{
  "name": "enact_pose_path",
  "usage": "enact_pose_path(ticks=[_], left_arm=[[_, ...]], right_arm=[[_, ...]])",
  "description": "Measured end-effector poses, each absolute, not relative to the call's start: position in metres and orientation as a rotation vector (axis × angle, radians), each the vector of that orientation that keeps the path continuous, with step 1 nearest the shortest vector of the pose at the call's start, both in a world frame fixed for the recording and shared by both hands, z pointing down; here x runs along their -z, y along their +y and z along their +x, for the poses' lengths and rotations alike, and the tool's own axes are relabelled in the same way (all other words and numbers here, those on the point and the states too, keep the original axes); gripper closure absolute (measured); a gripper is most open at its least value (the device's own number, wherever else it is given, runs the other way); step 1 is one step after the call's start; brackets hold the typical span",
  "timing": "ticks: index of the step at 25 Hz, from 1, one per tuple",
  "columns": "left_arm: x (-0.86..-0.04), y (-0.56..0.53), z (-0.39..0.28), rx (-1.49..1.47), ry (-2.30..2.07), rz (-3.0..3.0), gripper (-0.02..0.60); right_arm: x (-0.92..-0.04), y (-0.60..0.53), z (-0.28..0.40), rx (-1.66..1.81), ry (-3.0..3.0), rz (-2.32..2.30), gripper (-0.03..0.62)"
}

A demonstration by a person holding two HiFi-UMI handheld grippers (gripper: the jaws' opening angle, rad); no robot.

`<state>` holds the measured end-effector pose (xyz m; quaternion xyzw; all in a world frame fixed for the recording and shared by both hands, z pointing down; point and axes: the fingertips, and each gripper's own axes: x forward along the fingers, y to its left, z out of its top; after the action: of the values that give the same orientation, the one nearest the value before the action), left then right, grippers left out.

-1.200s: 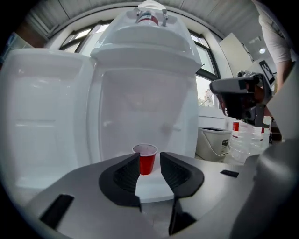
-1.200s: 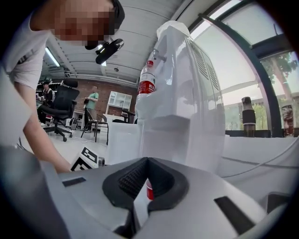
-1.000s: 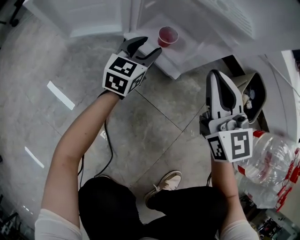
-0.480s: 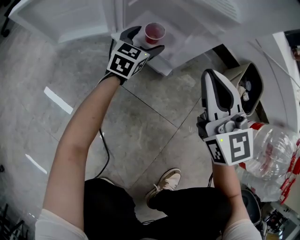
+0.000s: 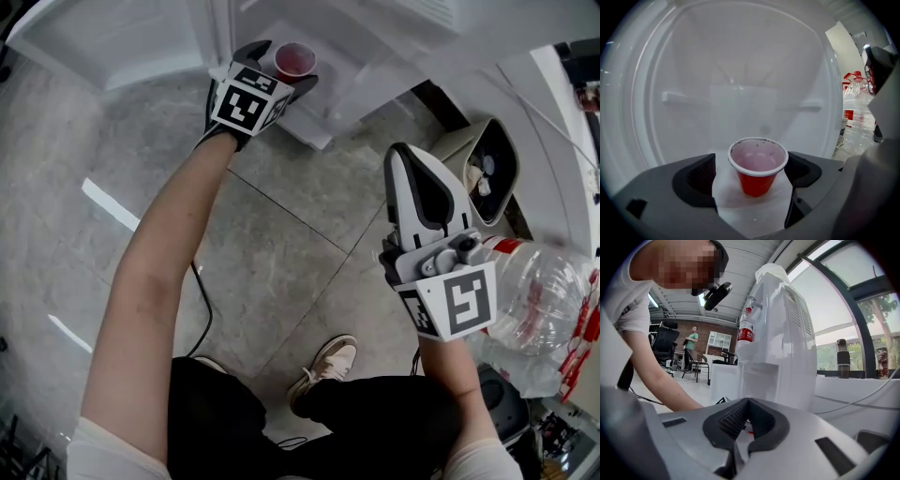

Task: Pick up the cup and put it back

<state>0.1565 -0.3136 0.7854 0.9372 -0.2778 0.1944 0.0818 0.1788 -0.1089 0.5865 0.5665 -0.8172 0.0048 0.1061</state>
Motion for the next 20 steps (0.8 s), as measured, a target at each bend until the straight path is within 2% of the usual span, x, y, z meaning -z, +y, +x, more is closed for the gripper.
enact_pose_path(ticks=[10,11,12,20], left_arm=[[-0.785,-0.313,0.164,-0.546,-0.873,2.763,0.131],[-0.784,-0.314,0.16,-0.542,-0.9,2.749,0.151],[-0.783,-0.313,0.155,-0.536,-0.922,2.735,0.241],[-0.756,-0.309,0.114,-0.516,-0.947,2.753,0.244]], right_arm=[[-0.586,-0.106,0.182,-0.041,-2.42,1.705,0.574],[-0.587,-0.107,0.181,-0.047,-2.426,1.709,0.574],[-0.587,-0.108,0.18,-0.051,-2.431,1.711,0.574],[-0.589,-0.125,0.156,-0.051,-2.499,1.691,0.574]])
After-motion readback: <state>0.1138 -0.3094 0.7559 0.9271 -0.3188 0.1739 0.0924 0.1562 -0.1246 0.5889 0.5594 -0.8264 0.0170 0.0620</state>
